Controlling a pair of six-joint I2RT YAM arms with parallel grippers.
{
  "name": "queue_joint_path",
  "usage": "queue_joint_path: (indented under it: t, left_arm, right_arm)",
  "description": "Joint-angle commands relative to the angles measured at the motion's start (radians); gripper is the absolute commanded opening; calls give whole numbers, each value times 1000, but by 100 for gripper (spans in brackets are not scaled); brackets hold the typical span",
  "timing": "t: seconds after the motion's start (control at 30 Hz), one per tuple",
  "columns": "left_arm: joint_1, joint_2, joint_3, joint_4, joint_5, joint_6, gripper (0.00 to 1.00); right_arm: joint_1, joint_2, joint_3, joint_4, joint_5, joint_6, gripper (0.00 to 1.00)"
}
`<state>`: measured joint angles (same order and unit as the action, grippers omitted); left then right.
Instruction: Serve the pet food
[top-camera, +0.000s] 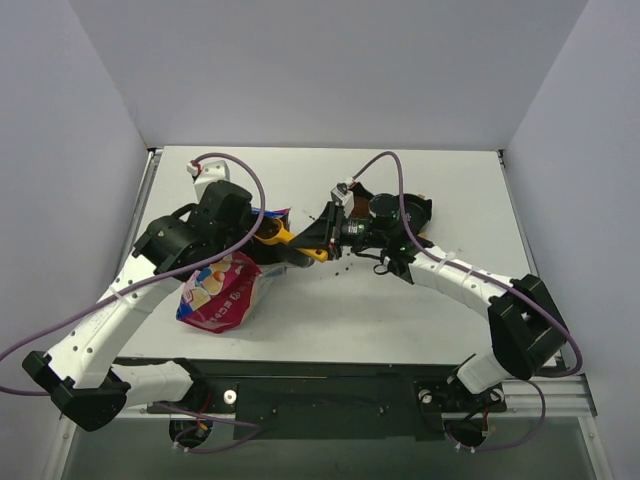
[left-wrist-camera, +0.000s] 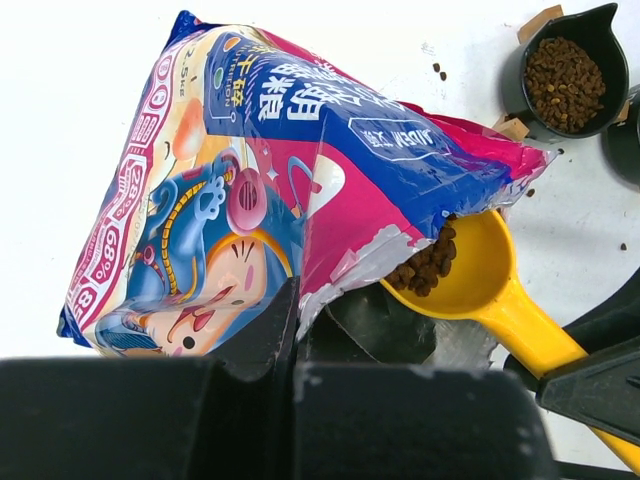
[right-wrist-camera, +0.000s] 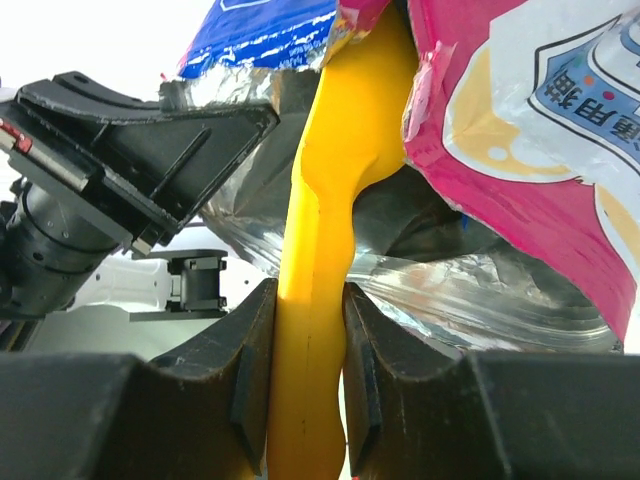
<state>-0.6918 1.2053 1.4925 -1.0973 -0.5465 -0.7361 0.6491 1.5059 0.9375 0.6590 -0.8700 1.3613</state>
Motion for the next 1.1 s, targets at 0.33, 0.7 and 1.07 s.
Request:
queue_joint_path:
  t: [0.33, 0.7, 1.07]
  left_arm:
    - [21, -90, 74, 151, -72, -45, 0]
    - [54, -56, 117, 142, -95, -68, 0]
    - [89, 14, 155, 119, -79, -115, 0]
  right_arm:
    - [69, 66, 27, 257, -23, 23, 0]
    - [12, -70, -127, 326, -70, 25, 0]
    - [-48, -196, -259, 407, -146, 113, 0]
